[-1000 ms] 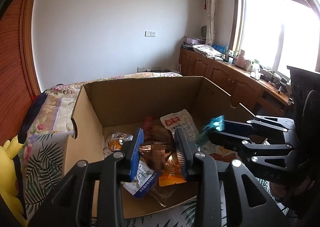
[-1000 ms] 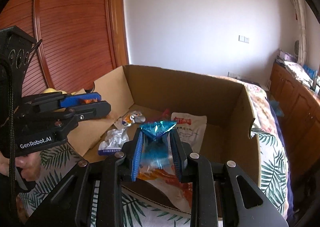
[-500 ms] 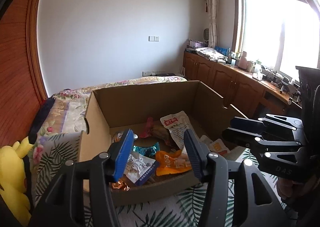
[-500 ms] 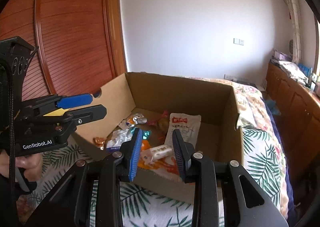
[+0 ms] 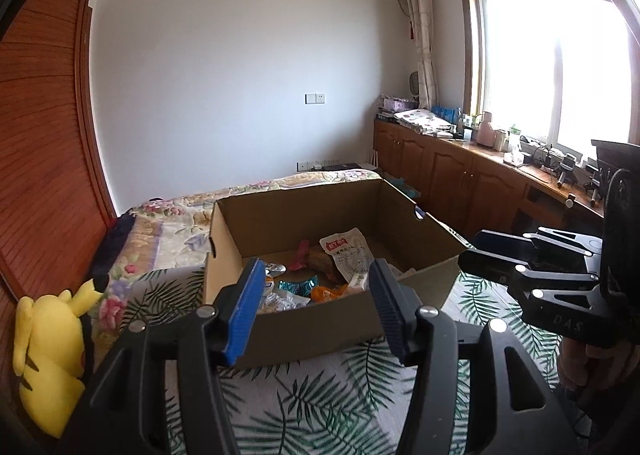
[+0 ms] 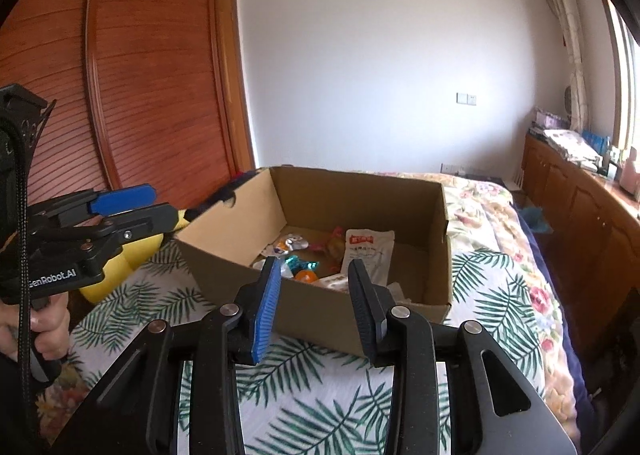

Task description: Organize snacks

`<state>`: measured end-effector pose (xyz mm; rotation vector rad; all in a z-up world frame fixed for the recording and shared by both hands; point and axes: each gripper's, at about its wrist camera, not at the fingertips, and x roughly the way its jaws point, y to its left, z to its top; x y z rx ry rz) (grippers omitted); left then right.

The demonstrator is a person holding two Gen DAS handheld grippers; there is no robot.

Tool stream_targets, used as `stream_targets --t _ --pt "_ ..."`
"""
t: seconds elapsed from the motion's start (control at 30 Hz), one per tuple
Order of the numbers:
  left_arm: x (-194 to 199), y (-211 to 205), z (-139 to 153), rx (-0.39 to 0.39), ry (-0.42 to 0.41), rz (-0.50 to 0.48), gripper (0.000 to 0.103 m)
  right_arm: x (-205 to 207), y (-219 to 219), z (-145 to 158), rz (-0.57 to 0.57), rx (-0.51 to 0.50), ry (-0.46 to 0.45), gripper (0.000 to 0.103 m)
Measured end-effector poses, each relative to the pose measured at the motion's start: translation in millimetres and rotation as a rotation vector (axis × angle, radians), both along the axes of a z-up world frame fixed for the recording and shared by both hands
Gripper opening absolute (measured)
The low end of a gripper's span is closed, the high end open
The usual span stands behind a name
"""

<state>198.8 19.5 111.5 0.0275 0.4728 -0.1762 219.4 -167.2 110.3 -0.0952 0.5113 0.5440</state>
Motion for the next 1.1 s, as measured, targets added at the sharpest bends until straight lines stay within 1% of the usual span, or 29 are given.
stream_targets --t 0.17,0.27,0.3,0.37,0.47,0.53,0.57,0.6,0.7,0.77,0.8,0.83,0.87,0.93,1.1 --pt "-26 -4 6 0.006 -0.011 0.010 0.060 -22 -2 5 -0.007 0.002 -0.016 0.042" --pt "-42 -7 8 0.013 -0.023 0.012 0.066 -36 -3 7 -0.015 -0.001 -0.023 0.047" --pt "-47 -8 9 0.012 -0.031 0.013 0.070 -40 -4 8 -0.018 0.000 -0.025 0.049" --pt "-56 -10 11 0.013 -0.038 0.017 0.072 -48 -6 8 -0.026 0.004 -0.027 0.053" --pt "-66 -9 10 0.007 -0.034 0.033 0.074 -61 -9 9 -0.046 0.003 -0.040 0.064" --pt "-70 -8 8 0.002 -0.030 0.048 0.083 -66 -12 9 -0.063 0.004 -0.046 0.076" --pt "-72 -8 7 0.002 -0.031 0.057 0.085 -68 -13 9 -0.070 0.006 -0.045 0.079" --pt "-74 -8 5 0.008 -0.032 0.069 0.089 -69 -14 8 -0.077 0.009 -0.041 0.084" --pt "-79 -8 1 0.006 -0.024 0.085 0.095 -74 -17 5 -0.105 0.010 -0.052 0.091" --pt "-80 -7 -2 0.000 -0.013 0.093 0.096 -76 -17 4 -0.122 0.005 -0.055 0.094" --pt "-81 -7 -3 0.003 -0.012 0.101 0.099 -77 -17 3 -0.125 0.004 -0.055 0.096" --pt "-83 -8 -4 0.007 -0.015 0.107 0.102 -80 -18 3 -0.123 0.006 -0.057 0.101" --pt "-84 -8 -5 0.016 -0.018 0.113 0.102 -82 -19 2 -0.121 0.007 -0.059 0.103" --pt "-86 -9 -7 0.024 -0.024 0.120 0.102 -87 -20 1 -0.124 0.008 -0.066 0.103" --pt "-94 -11 -11 0.010 -0.016 0.122 0.102 -94 -18 0 -0.146 -0.002 -0.067 0.103"
